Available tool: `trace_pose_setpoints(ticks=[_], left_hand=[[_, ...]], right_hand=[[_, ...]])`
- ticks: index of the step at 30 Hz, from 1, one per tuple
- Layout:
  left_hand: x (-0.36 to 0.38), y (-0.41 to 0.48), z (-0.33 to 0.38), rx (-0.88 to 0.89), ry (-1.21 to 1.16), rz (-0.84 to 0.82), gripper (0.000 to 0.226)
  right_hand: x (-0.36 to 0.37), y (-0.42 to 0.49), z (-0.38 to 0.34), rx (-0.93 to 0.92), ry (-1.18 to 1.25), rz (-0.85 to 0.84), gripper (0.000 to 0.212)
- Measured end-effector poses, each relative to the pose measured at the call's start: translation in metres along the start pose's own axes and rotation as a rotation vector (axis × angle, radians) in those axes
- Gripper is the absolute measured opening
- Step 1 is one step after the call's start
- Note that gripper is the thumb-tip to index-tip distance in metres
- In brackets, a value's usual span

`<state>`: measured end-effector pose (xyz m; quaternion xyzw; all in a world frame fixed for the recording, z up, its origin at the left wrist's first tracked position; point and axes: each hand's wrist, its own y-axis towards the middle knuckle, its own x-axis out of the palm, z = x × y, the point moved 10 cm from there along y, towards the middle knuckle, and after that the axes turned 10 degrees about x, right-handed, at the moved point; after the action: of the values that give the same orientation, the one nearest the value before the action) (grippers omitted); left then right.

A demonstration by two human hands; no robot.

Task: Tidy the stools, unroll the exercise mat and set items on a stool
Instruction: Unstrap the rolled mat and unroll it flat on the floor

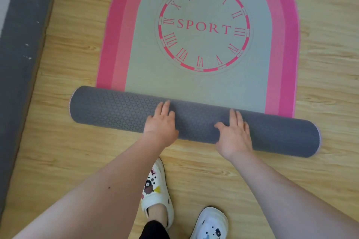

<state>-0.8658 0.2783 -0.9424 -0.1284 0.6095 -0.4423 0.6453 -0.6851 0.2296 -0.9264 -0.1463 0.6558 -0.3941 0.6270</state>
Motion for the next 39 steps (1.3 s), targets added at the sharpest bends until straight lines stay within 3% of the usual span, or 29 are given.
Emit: trace_pose_setpoints(ticks=[4, 10, 14, 18, 22, 24, 30, 32, 36, 39], left_hand=[[0.024, -0.019, 0.010, -0.022, -0.156, 0.005, 0.061], [0.050, -0.041, 0.030, -0.080, -0.129, -0.022, 0.091], [0.083, -0.050, 0.027, -0.132, -0.164, -0.117, 0.093], [0.110, -0.062, 0.027, -0.088, -0.080, -0.115, 0.085], [0.100, -0.073, 0.037, -0.033, 0.004, 0.126, 0.056], [0.096, -0.079, 0.042, 0.007, 0.056, 0.200, 0.041], [0.129, -0.097, 0.050, 0.092, -0.003, 0.021, 0.033], [0.134, -0.107, 0.050, 0.080, -0.010, 0.044, 0.039], [0.157, -0.122, 0.049, 0.048, -0.022, -0.028, 0.073], [0.192, -0.138, 0.049, 0.017, -0.076, -0.109, 0.080]], right_hand=[[0.023, -0.014, 0.003, -0.008, 0.012, -0.115, 0.043], [0.048, -0.040, 0.011, -0.014, -0.005, -0.044, 0.086], [0.069, -0.054, 0.018, 0.009, 0.007, -0.065, 0.094], [0.102, -0.070, 0.022, 0.053, 0.036, -0.114, 0.086], [0.099, -0.083, 0.023, 0.016, 0.019, 0.077, 0.066], [0.102, -0.089, 0.021, 0.003, 0.053, 0.093, 0.056], [0.136, -0.115, 0.020, 0.037, 0.070, -0.058, 0.044], [0.142, -0.128, 0.021, 0.058, 0.081, -0.033, 0.051], [0.161, -0.149, 0.026, 0.094, 0.055, -0.046, 0.080], [0.185, -0.165, 0.035, 0.140, 0.052, -0.111, 0.089]])
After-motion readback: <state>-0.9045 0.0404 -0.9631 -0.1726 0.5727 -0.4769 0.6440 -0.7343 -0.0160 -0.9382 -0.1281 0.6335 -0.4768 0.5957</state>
